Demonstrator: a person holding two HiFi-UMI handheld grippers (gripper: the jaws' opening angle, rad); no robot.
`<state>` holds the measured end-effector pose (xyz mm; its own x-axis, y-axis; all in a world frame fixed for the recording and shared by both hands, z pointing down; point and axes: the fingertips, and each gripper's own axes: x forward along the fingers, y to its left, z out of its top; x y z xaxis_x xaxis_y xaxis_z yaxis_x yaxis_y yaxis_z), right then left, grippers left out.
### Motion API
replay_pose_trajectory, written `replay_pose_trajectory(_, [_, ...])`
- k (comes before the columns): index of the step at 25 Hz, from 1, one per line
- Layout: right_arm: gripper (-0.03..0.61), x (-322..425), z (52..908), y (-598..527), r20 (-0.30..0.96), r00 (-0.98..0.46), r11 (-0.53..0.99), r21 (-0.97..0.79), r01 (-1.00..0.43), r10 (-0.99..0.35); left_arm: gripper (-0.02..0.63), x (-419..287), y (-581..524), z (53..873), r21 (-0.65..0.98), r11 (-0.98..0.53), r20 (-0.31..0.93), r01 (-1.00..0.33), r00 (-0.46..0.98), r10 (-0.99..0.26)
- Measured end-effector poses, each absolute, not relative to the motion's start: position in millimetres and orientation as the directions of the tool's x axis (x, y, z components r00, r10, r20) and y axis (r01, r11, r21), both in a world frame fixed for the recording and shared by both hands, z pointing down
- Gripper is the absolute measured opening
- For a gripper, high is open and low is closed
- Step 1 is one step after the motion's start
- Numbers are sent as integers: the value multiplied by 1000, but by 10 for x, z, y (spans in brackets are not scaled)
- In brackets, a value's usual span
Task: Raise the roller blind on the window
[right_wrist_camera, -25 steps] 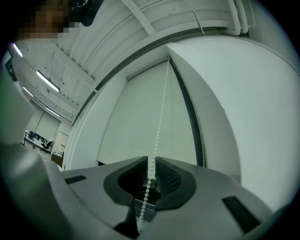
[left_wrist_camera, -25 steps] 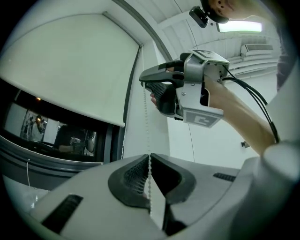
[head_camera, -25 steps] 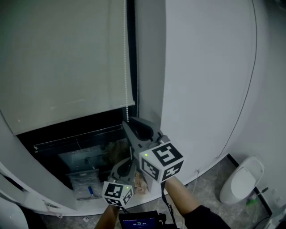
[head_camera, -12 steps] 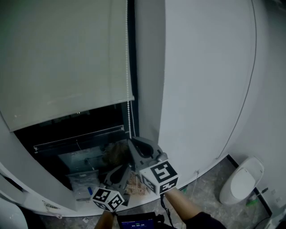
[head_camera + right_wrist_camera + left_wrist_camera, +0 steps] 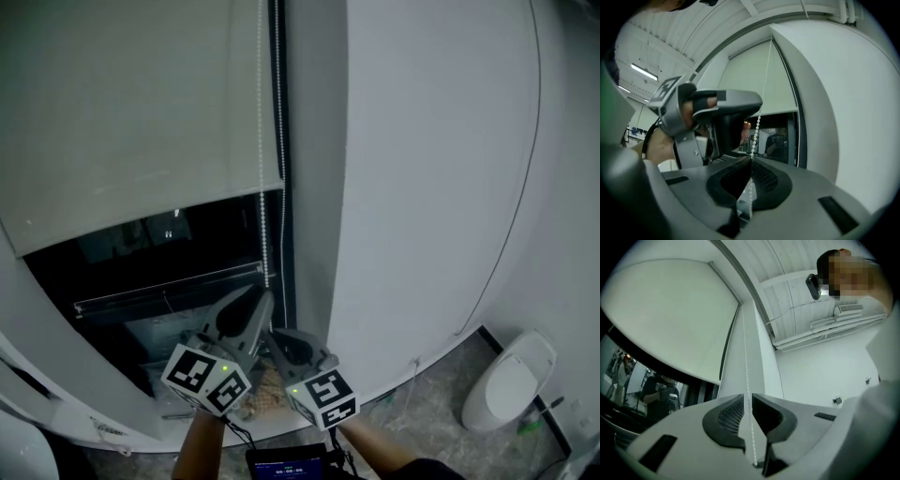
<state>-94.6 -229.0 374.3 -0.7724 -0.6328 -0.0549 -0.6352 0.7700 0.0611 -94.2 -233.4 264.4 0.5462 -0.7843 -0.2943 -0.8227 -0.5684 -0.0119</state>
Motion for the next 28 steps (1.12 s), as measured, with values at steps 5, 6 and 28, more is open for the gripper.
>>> replay_pose_trajectory(5, [9, -905, 4008, -2224, -20, -768, 766, 54, -640, -640, 21, -796, -2431, 2591, -55, -570, -243, -820, 564, -789])
replay_pose_trajectory(6, [9, -868, 4073, -2223, -9, -764, 763, 51, -645, -645, 21, -766, -2449, 2660, -55, -574, -219, -817, 571, -792])
replay_pose_trajectory(28, [17, -739, 3120, -2588, -124, -784, 789, 12, -614, -608, 9, -753, -2452, 4576, 100, -568, 142, -817, 577, -804])
